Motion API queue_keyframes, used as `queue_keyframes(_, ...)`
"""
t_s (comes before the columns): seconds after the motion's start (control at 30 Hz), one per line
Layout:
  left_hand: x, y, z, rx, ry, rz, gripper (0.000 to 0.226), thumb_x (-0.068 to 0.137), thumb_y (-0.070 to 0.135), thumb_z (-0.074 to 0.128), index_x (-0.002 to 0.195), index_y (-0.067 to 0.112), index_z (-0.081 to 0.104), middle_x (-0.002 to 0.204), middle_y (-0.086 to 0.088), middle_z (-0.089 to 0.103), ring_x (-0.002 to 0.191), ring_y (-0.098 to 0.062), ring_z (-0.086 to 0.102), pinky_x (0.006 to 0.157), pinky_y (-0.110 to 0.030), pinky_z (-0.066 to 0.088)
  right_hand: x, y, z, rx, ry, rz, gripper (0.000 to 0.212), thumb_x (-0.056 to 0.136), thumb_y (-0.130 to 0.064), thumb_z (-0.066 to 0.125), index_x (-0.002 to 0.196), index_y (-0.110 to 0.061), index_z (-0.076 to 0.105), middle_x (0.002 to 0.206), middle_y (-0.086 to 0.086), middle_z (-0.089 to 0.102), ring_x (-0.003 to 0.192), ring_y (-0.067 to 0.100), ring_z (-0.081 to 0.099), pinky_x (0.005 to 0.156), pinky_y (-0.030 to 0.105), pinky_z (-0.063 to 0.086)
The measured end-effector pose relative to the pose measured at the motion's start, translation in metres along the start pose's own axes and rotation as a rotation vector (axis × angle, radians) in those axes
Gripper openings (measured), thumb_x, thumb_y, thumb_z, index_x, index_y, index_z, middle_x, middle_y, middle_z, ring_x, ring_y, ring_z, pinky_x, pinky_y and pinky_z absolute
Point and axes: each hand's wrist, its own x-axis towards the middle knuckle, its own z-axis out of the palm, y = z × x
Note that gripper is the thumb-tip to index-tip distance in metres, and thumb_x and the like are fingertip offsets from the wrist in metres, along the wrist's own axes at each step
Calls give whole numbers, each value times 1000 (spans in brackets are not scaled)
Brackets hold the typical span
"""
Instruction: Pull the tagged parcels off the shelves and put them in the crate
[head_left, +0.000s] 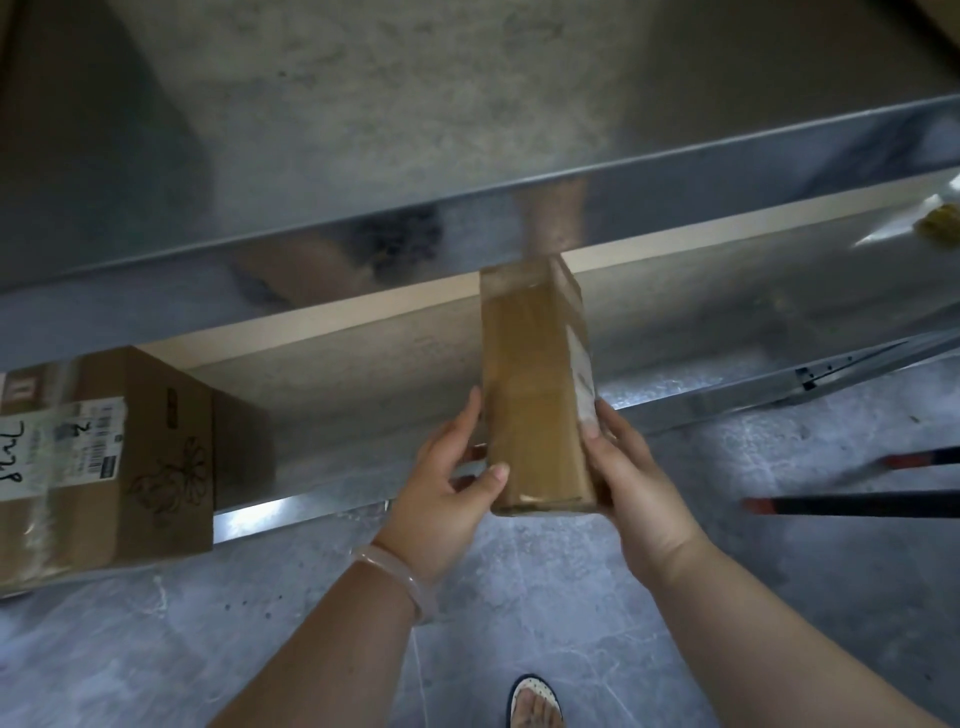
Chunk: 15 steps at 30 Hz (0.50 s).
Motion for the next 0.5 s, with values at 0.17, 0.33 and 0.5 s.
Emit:
queue_keyframes(0.17, -5, 0, 4, 257, 21, 54, 56, 99, 23, 54, 143, 47, 29, 152, 13, 32, 135, -5, 38, 104, -7, 33, -1, 8, 4, -322, 71, -179, 79, 76, -40, 79, 142, -47, 37, 134, -14, 39, 119, -11, 41, 101, 12, 36)
queue_keyframes(0.33, -14, -6, 7, 204, 59, -41, 66, 87, 46, 63, 147, 34, 40, 142, 14, 50, 130, -6, 47, 111, -39, 40, 1, 22, 8, -590, 47, -304, 77, 73, -30, 82, 139, -43, 43, 139, -12, 33, 125, -10, 30, 102, 6, 27)
queue_keyframes(0.5, -9, -19, 4, 206, 35, -85, 84, 90, 21, 70, 155, 35, 19, 142, 13, 50, 131, -5, 47, 112, -39, 40, 15, 36, 13, -567, -41, -266, 70, 80, -15, 72, 141, -36, 45, 126, -31, 31, 101, -39, 25, 74, -11, 26)
